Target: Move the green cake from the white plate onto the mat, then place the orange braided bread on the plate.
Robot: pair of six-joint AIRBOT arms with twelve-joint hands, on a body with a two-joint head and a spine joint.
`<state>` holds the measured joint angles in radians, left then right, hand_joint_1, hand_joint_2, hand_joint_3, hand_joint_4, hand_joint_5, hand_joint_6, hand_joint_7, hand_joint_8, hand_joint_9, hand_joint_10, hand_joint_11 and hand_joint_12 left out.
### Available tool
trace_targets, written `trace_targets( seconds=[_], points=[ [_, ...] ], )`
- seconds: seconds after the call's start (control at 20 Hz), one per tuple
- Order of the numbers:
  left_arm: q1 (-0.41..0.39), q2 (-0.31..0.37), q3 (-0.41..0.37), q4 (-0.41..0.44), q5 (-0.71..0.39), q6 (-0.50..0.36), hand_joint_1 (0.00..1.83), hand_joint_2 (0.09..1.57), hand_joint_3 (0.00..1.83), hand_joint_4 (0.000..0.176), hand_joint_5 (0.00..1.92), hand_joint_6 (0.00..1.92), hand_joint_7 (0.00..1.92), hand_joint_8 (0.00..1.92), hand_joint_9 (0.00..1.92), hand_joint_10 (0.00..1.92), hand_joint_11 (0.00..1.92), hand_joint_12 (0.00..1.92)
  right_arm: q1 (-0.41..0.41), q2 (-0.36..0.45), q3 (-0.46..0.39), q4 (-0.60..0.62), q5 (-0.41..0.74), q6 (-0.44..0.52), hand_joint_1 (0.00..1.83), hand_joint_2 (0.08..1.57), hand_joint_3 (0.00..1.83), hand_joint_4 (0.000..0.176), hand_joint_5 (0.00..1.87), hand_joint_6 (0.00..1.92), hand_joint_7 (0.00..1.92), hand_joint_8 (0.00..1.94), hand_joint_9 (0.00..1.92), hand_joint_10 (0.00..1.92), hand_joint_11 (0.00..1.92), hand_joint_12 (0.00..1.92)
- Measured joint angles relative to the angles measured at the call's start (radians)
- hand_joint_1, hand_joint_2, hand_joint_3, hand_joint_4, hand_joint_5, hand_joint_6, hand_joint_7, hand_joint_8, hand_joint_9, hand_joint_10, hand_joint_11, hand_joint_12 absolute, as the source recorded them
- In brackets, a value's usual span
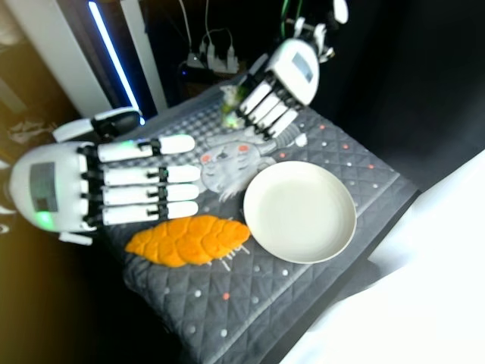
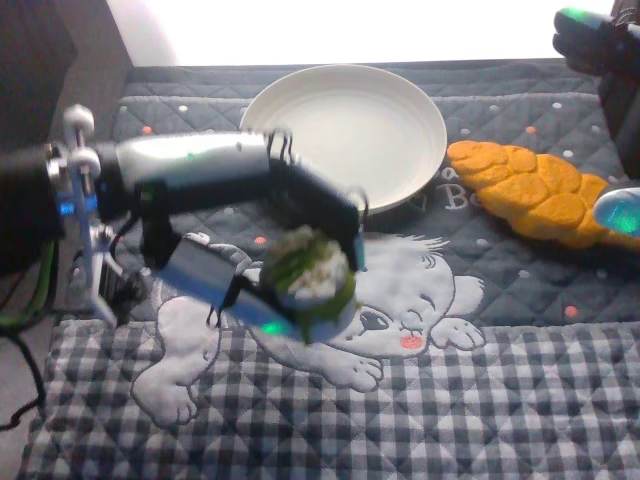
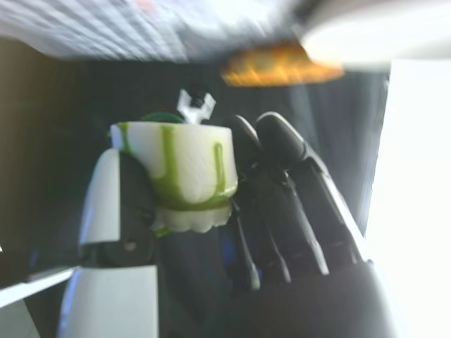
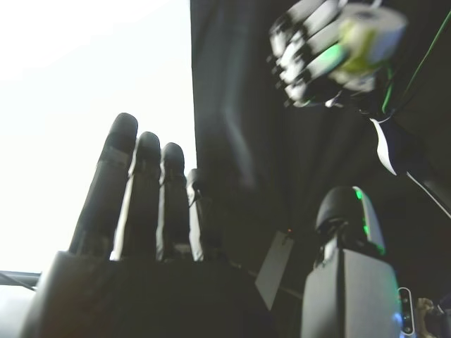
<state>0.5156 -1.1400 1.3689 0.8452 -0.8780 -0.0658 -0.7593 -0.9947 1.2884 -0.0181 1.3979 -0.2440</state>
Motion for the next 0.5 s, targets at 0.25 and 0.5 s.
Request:
trace_targets(
  seconds=[0.25,0.5],
  points=[
    [0.032,0.001,0.017,-0.138,0.005,0.054,0.78,1.02,0.0,0.046,0.54,0.14,0.49,0.02,0.37,0.0,0.01,0.75,0.0,0.0,0.002,0.008,-0.009,0.0,0.52,0.83,0.0,0.119,0.12,0.0,0.29,0.0,0.32,0.0,0.32,0.14],
    [0.078,0.048,0.001,-0.318,-0.072,0.155,0.5,0.96,0.0,0.022,0.19,0.0,0.29,0.0,0.27,0.0,0.01,0.76,0.0,0.0,0.027,0.01,-0.068,0.0,0.67,0.77,0.01,0.158,0.07,0.0,0.24,0.01,0.26,0.01,0.24,0.08]
  ],
)
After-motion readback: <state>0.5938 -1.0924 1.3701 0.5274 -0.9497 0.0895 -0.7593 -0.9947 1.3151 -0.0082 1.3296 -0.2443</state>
